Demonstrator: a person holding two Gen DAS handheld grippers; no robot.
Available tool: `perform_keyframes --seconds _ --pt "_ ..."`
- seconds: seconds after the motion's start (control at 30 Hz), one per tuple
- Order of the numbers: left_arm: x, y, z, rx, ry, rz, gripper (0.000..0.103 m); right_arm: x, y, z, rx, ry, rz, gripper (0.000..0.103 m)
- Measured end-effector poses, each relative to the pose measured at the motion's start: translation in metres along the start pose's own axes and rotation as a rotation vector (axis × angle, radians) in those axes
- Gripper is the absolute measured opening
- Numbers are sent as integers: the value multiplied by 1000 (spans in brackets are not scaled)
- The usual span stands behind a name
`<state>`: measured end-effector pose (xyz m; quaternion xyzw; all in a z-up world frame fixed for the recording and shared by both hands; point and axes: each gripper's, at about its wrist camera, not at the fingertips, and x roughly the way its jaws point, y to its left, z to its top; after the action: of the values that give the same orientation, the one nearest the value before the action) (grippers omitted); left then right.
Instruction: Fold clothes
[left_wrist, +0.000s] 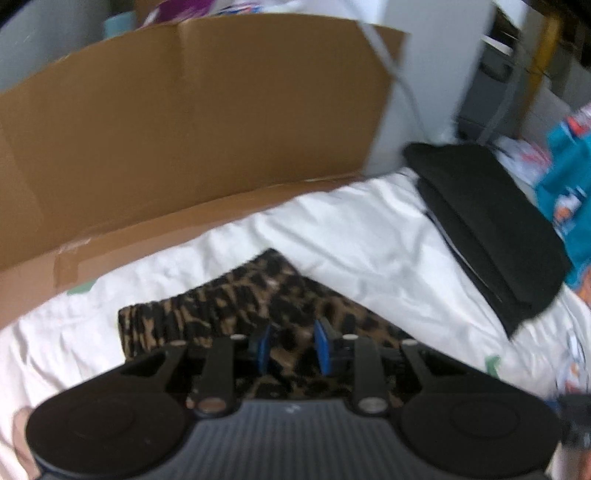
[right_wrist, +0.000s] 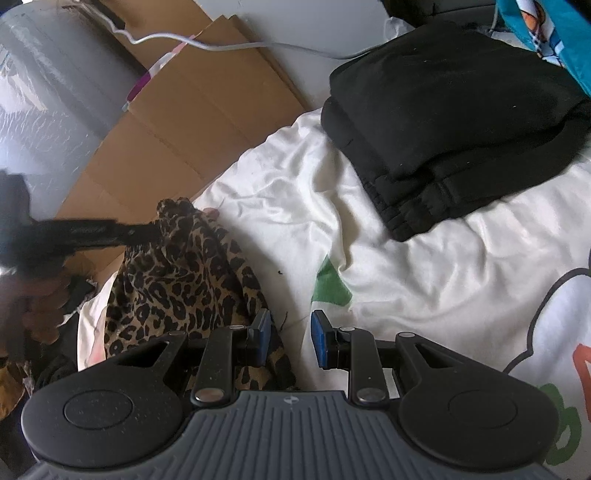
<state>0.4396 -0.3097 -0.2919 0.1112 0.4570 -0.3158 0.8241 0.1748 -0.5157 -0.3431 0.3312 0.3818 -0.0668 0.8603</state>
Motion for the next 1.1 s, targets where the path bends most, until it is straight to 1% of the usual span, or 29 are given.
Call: perform_keyframes --seconds 0.07,0.23,0.37,0.5,0.6,0.73,0.83,0.9,1.0,1.1 --pt "7 6 0 -36 -3 9 25 1 1 0 -3 5 6 26" --pt "22 5 0 -38 -15 34 23 1 0 -1 5 15 10 26" --pt "37 7 6 -43 -22 56 23 2 0 -3 6 29 7 26" --pt "49 9 10 -47 -26 59 23 2 0 -4 7 33 5 26" --pt "53 7 10 -26 -27 62 23 2 -1 -5 11 40 1 26" --pt "53 8 9 -13 -22 52 23 3 3 -6 -5 36 -2 26" --pt "51 7 12 -11 -13 53 23 -7 10 -4 -36 -19 45 26" --pt "47 5 15 -1 -6 61 23 -11 17 -3 -59 -40 96 26" --pt "36 2 22 45 21 39 28 -8 27 -5 -107 -20 135 26" --pt "17 4 28 105 22 31 33 -1 30 -8 -124 37 132 26"
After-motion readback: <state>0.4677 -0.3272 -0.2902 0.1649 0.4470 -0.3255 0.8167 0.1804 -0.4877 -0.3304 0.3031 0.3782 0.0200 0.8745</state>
